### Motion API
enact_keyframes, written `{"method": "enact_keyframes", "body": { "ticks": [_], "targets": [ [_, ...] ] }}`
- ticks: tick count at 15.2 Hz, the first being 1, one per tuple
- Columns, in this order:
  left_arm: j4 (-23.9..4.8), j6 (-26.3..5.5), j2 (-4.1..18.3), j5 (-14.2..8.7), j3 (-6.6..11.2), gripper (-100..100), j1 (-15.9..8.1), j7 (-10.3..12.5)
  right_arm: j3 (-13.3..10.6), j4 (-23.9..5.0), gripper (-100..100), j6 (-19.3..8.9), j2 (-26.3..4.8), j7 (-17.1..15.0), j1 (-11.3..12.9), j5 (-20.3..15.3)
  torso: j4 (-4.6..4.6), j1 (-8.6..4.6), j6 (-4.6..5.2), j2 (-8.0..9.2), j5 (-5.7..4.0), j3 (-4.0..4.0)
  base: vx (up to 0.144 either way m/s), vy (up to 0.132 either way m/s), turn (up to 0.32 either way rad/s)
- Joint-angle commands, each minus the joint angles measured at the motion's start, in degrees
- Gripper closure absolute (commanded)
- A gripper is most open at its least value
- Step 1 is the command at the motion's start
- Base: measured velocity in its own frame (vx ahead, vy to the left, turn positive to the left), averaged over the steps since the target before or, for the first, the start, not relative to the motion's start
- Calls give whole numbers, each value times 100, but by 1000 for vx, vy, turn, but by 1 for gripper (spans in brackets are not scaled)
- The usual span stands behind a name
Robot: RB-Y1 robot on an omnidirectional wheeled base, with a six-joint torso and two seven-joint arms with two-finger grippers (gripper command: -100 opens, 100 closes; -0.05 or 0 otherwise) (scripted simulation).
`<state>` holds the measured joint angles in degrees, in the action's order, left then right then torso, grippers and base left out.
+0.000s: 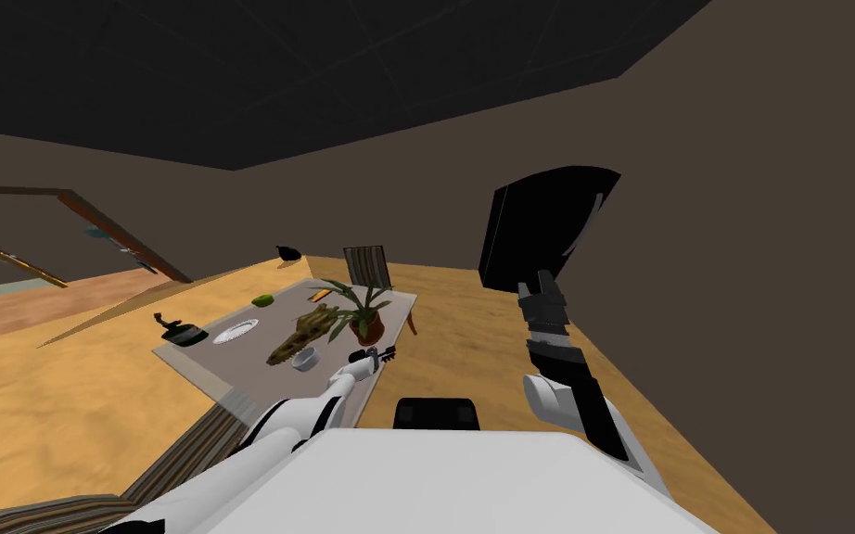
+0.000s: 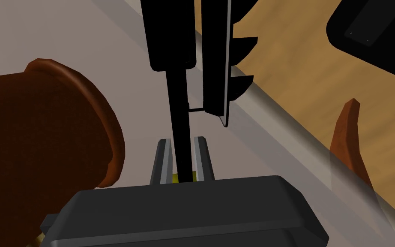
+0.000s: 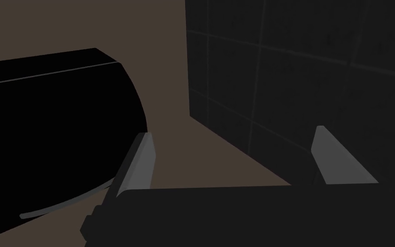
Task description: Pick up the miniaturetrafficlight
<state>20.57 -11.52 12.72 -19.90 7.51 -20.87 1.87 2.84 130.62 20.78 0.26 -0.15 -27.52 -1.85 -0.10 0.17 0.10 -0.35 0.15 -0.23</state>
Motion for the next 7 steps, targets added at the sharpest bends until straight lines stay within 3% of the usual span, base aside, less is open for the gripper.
{"method": "enact_keyframes", "body": {
  "ticks": [1,3,6,7],
  "targets": [
    [-38,-80,-89,-64,-116,100,-164,-133,0,0,0,0,0,0,0,0,0,0,0,0,0,0,5,-1,261],
    [-38,-80,-89,-64,-116,100,-164,-133,1,0,0,0,0,0,-1,0,-1,1,-10,0,-4,0,9,-11,229],
    [35,-247,-232,73,-230,100,-336,-232,1,0,0,0,0,0,-2,0,-1,-2,-17,-2,-6,-1,11,-20,382],
    [105,-222,-195,96,-203,100,-258,-215,1,0,0,0,0,0,-1,0,0,-4,-13,-1,-5,0,8,-17,69]
  ]
}}
